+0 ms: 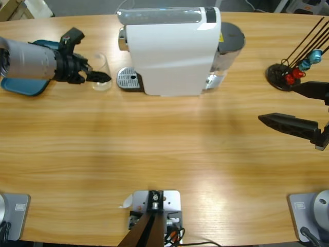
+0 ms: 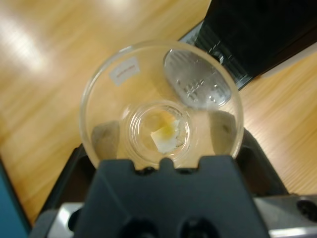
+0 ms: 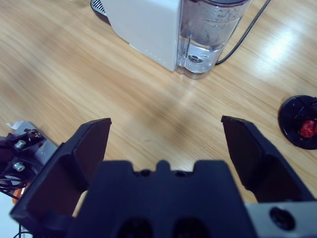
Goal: Pour coffee
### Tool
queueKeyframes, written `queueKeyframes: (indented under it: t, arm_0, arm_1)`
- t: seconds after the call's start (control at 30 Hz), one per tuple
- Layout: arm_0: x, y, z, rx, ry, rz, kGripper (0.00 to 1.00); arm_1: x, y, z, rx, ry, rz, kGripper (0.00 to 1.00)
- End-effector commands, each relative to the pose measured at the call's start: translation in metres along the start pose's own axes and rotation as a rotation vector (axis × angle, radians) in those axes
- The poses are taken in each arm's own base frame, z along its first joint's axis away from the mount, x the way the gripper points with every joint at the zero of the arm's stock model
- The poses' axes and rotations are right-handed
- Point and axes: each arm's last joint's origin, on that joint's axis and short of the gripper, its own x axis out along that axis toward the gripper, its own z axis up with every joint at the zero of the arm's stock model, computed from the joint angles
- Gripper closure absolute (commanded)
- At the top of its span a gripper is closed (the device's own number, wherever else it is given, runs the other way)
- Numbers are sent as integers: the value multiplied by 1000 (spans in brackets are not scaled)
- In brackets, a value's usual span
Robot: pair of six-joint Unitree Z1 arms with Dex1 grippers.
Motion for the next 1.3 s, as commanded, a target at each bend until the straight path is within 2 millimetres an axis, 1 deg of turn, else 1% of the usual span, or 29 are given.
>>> queueKeyframes:
  t: [0.03, 0.2, 0.37, 0.47, 0.63, 0.77, 0.93, 0.97, 1.0, 1.1, 1.13, 1.2, 1.27, 1.3]
  arm_0:
    - [8, -2, 24, 45, -20, -13, 570]
    - [30, -3, 33, 49, -12, -24, 570]
    - [54, -13, 30, 60, 20, -49, 570]
    - [58, -19, 30, 69, 24, -62, 570]
    - [63, -22, 34, 65, 14, -78, 570]
    - [67, -22, 33, 60, 22, -81, 570]
    - [72, -28, 29, 59, 32, -100, 561]
    - [73, -29, 28, 60, 34, -101, 539]
    - [73, -29, 28, 60, 35, -102, 489]
    - [69, -29, 27, 59, 32, -102, 155]
    - [68, -29, 27, 60, 30, -102, 94]
    - [64, -29, 25, 60, 33, -101, 72]
    - [60, -29, 20, 60, 39, -100, 17]
    - [57, -29, 19, 59, 41, -99, 6]
  arm_1:
    - [6, -2, -9, 6, 22, 0, 0]
    - [6, -2, -9, 7, 20, 2, 0]
    - [6, -2, -9, 8, 18, 1, 0]
    - [6, -2, -9, 7, 18, 1, 0]
    - [6, -2, -9, 8, 19, -2, 0]
    - [6, -2, -9, 8, 17, -5, 0]
    - [6, -2, -9, 8, 17, -6, 0]
    - [6, -2, -9, 8, 17, -6, 0]
    - [6, -2, -9, 8, 17, -6, 0]
    - [6, -2, -9, 8, 18, -5, 0]
    - [6, -2, -9, 8, 17, -5, 0]
    - [6, -2, -9, 8, 17, -6, 0]
    - [6, -2, -9, 8, 17, -6, 0]
    - [6, -2, -9, 8, 17, -6, 0]
